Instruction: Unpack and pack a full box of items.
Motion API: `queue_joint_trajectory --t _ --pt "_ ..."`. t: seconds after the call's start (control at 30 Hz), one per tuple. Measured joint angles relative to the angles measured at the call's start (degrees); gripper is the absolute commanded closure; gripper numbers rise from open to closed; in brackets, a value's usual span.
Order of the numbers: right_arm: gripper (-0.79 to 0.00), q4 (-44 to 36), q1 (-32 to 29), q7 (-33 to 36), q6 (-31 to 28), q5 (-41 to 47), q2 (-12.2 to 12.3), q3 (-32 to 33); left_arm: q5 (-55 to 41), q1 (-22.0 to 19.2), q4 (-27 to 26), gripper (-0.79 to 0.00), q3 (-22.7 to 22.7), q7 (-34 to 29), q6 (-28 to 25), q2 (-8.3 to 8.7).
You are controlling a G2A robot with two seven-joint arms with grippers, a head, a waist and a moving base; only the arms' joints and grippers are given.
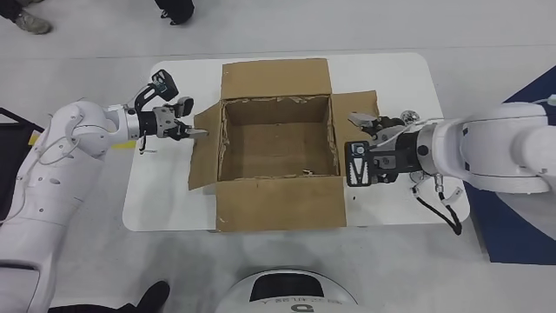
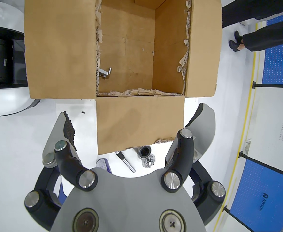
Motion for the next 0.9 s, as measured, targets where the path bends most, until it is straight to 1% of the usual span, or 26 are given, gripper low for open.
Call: queue_joint_trajectory --t 0.17,0.27,0.3,0.37,0.4,0.43,0.47,0.53,0.57,0.6,0.67,0.7,0.77,0.8,0.87,0.9 --pt "-0.785 0.4 -0.6 -0.3 0.4 0.2 0.0 0.3 0.0 0.0 0.0 -0.785 0.0 0.0 0.0 0.00" --pt "-0.785 1.9 0.5 -2.0 4.5 1.3 -0.7 0.3 0.0 0.0 0.0 -0.785 0.0 0.0 0.0 0.00" --pt "-0.785 3.6 1.7 -4.2 4.1 1.3 -1.3 -0.2 0.0 0.0 0.0 -0.785 0.0 0.0 0.0 0.00" --pt "-0.785 7.6 4.0 -7.1 1.1 1.0 -2.6 -2.0 0.0 0.0 0.0 -0.785 0.0 0.0 0.0 0.00" --pt "-0.785 10.0 5.9 -8.8 -0.9 0.7 -3.7 -3.7 0.0 0.0 0.0 -0.785 0.0 0.0 0.0 0.00" --pt "-0.757 11.7 7.4 -9.7 -2.2 0.2 -4.7 -5.2 0.0 0.0 0.0 -0.785 0.0 0.0 0.0 0.00" --pt "-0.683 13.2 8.9 -10.3 -3.2 -0.5 -5.8 -7.0 0.0 0.0 0.0 -0.785 0.0 0.0 0.0 0.00" --pt "-0.526 16.1 12.9 -11.5 -5.4 -2.4 -8.7 -11.8 0.0 0.0 0.0 -0.785 0.0 0.0 0.0 0.00" --pt "-0.474 17.4 14.6 -11.7 -6.3 -3.3 -10.0 -14.0 0.0 0.0 0.0 -0.785 0.0 0.0 0.0 0.00" --pt "-0.388 19.5 16.9 -11.5 -6.5 -4.1 -12.0 -17.1 0.0 0.0 0.0 -0.785 0.0 0.0 0.0 0.00" --pt "-0.372 22.7 20.3 -10.5 -5.8 -4.2 -15.1 -21.6 0.0 0.0 0.0 -0.785 0.0 0.0 0.0 0.00" --pt "-0.363 24.9 22.4 -9.5 -5.0 -3.9 -17.2 -24.3 0.0 0.0 0.0 -0.785 0.0 0.0 0.0 0.00" --pt "-0.345 27.7 25.3 -7.9 -3.6 -2.8 -20.1 -27.9 0.0 0.0 0.0 -0.785 0.0 0.0 0.0 0.00" --pt "-0.342 29.4 27.0 -7.0 -3.0 -1.9 -22.0 -29.9 0.0 0.0 0.0 -0.785 0.0 0.0 0.0 0.00" --pt "-0.363 31.8 29.1 -4.6 -1.6 -0.6 -24.7 -32.8 0.0 0.0 0.0 -0.785 0.0 0.0 0.0 0.00" --pt "-0.369 33.3 30.3 -3.1 -0.9 0.6 -26.4 -34.5 0.0 0.0 0.0 -0.785 0.0 0.0 0.0 0.00"
